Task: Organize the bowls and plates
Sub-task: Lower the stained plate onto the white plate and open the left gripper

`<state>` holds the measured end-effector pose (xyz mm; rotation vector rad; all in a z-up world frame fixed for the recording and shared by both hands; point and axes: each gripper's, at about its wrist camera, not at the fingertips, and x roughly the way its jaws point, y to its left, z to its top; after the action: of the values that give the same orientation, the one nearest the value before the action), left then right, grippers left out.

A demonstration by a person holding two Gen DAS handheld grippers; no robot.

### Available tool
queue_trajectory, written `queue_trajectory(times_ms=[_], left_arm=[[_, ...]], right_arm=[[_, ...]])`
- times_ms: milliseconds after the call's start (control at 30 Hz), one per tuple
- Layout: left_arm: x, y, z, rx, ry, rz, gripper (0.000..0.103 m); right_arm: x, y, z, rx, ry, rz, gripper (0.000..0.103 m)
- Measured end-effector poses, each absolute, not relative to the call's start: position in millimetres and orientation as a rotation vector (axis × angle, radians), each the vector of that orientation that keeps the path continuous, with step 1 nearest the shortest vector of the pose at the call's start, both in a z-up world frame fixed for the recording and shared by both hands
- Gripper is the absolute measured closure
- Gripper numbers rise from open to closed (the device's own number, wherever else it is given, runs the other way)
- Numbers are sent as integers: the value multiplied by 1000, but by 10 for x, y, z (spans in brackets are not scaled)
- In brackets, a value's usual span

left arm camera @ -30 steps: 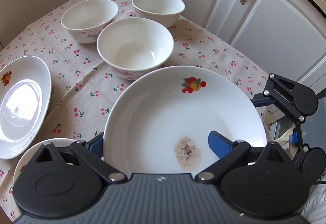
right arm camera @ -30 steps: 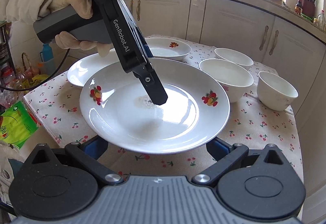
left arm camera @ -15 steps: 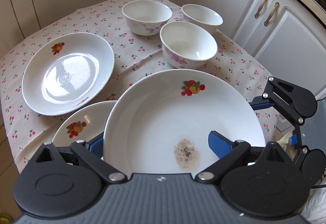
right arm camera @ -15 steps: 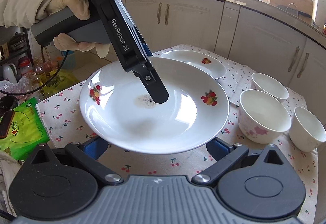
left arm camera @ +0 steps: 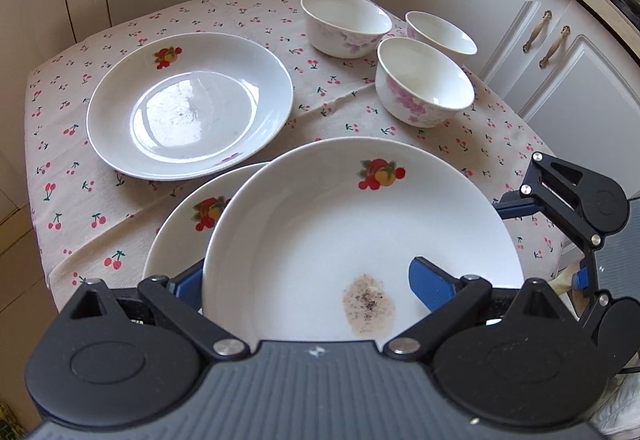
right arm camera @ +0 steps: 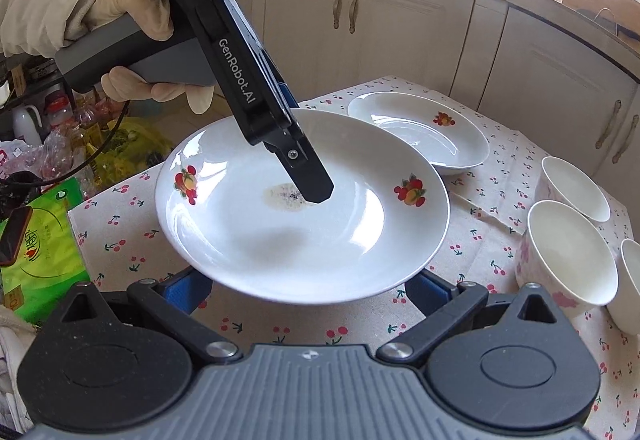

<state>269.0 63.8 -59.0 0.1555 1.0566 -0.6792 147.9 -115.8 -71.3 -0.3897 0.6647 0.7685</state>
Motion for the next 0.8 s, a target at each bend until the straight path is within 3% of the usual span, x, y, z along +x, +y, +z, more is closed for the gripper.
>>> queue_trajectory(times_ms=[800], left_arm=[[2874, 726, -783, 161, 1123, -664, 4]], right_arm=[[1523, -994, -687, -406, 691, 767, 0]])
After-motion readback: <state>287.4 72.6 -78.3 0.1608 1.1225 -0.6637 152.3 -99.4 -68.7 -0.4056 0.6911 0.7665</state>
